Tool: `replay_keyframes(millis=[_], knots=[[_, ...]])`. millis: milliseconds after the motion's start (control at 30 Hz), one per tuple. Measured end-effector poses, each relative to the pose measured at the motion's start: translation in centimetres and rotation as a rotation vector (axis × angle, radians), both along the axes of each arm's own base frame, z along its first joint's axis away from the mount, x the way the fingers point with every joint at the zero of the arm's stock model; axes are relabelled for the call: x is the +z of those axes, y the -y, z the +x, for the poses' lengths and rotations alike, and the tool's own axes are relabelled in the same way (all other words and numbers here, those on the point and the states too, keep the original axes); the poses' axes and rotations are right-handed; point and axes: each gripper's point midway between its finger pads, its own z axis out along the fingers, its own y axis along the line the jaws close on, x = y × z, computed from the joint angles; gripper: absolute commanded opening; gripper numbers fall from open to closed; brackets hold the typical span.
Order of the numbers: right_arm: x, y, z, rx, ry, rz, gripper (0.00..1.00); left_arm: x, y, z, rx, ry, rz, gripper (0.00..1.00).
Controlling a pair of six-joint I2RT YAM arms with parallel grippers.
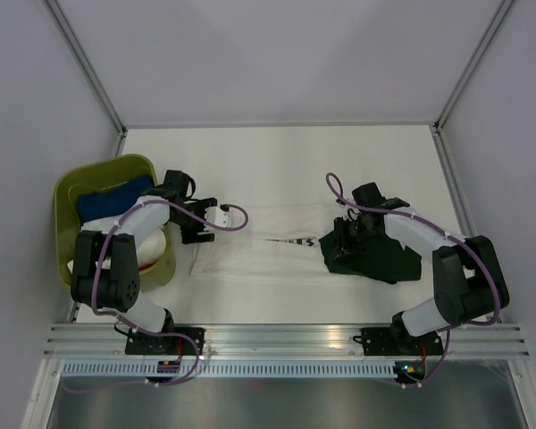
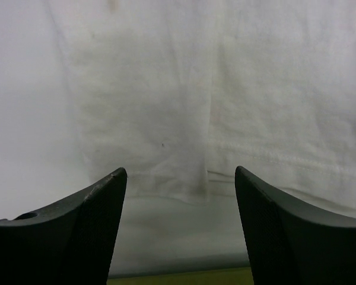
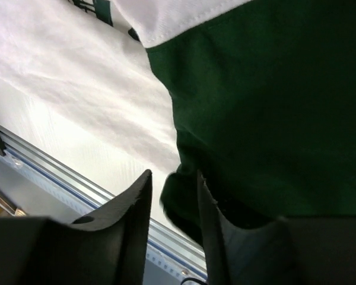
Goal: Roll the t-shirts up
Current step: Fold the tshirt
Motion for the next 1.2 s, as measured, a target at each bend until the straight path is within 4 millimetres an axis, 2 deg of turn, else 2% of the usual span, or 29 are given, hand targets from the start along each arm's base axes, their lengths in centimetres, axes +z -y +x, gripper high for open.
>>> replay_keyframes(millis=[67,100,233,267,333,400,500,600,633,767,900,1033,1200], knots=[[0.2,-0.2,-0.1,0.015,0.002,0.006,0.62,0.6,0.6,-0.2,0.007,-0.006,-0.029,0.79],[0.3,-0.3,-0.1,0.025,0.005,0.006,0.66,0.9,1.1,-0.3,0.010,-0.009,-0.047,0.79],[2.3,-0.2,1.5,0.018,0.049,-0.018,0.69,2.4,3.5,-0.8,0.011,-0.030,-0.117,0.77],[3.3,0.0,2.3,-0.004,0.073,-0.034,0.69,3.1,4.6,-1.0,0.002,-0.031,-0.135,0.75],[5.0,0.7,3.5,-0.083,0.104,-0.043,0.62,4.5,7.4,-2.0,-0.040,-0.031,-0.171,0.70],[5.8,2.8,3.9,-0.200,0.095,-0.062,0.57,6.0,10.7,-3.4,-0.115,-0.029,-0.211,0.68],[4.9,8.4,3.3,-0.448,0.036,-0.148,0.57,7.9,16.1,-6.7,-0.261,-0.031,-0.272,0.67],[3.0,12.6,0.3,-0.647,-0.049,-0.246,0.59,8.3,20.9,-10.0,-0.414,-0.025,-0.312,0.66],[2.5,13.5,-1.0,-0.699,-0.077,-0.273,0.59,8.3,22.4,-10.9,-0.459,-0.017,-0.325,0.66],[1.1,15.4,-3.9,-0.834,-0.149,-0.325,0.55,7.6,28.2,-13.5,-0.622,0.040,-0.390,0.66],[-0.9,16.5,-5.9,-0.911,-0.217,-0.384,0.49,5.2,32.5,-16.0,-0.737,0.056,-0.424,0.63],[-1.8,16.7,-6.3,-0.937,-0.221,-0.398,0.41,2.3,34.3,-18.0,-0.796,0.024,-0.414,0.60],[-2.1,16.8,-5.8,-0.946,-0.201,-0.390,0.40,-0.7,34.9,-18.3,-0.804,0.003,-0.374,0.56]])
